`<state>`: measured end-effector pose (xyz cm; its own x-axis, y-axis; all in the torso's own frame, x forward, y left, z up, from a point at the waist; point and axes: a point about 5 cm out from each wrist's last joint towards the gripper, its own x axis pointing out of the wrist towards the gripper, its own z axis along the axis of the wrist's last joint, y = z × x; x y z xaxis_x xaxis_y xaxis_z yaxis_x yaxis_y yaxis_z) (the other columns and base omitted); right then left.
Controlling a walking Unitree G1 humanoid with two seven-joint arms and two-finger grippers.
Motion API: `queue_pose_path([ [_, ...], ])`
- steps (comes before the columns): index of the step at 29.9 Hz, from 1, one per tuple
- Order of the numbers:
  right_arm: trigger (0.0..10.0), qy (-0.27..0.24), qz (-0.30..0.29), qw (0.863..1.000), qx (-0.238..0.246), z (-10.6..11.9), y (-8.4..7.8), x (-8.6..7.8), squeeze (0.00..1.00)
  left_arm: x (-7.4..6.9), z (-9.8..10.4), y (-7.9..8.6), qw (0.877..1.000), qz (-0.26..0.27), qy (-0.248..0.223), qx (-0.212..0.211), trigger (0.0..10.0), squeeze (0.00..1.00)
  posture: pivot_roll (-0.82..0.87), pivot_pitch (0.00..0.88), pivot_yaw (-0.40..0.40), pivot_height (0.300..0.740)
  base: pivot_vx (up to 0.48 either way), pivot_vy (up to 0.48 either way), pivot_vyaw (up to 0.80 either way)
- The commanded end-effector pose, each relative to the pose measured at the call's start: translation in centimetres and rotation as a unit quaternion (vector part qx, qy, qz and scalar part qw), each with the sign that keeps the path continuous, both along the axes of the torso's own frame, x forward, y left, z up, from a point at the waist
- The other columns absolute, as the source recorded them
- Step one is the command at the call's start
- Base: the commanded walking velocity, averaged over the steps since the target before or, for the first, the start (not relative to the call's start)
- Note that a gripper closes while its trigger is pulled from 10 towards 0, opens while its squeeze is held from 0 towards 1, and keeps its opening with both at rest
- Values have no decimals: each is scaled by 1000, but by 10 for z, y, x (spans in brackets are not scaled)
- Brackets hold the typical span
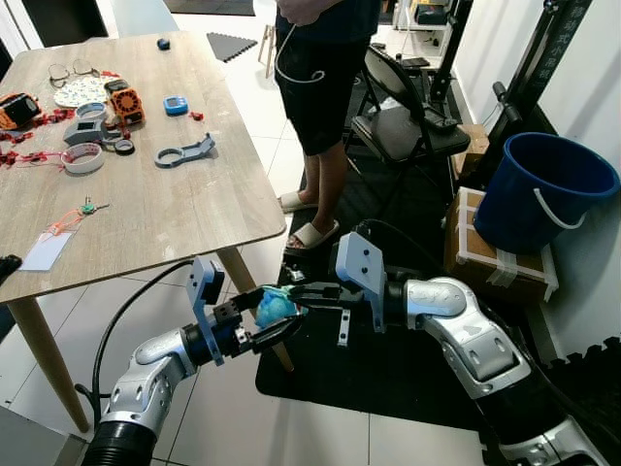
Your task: Hang keys on a hook
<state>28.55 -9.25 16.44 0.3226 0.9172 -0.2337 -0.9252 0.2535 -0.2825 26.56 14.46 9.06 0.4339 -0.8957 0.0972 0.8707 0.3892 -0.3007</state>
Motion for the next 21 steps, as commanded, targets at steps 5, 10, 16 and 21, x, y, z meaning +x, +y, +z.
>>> queue_pose_path([
  [5,10000,-3,-13,1000,-11,-5,-3,2,0,-3,-2,-3,1000,-4,5,-4,10000,0,-58,47,37,740,0,0,0],
  [10,4627,2,-20,1000,-4,-6,-3,4,0,-3,-3,-3,1000,-7,8,-1,10000,0,-64,50,46,740,0,0,0],
  [16,0,8,-8,1000,-7,-8,-3,0,0,-5,-7,-2,1000,-8,14,8,10000,0,-63,54,50,740,0,0,0],
  [21,10000,24,10,999,-19,-14,0,-5,0,-8,-15,1,999,-10,25,30,10000,0,-61,53,50,740,0,0,0],
])
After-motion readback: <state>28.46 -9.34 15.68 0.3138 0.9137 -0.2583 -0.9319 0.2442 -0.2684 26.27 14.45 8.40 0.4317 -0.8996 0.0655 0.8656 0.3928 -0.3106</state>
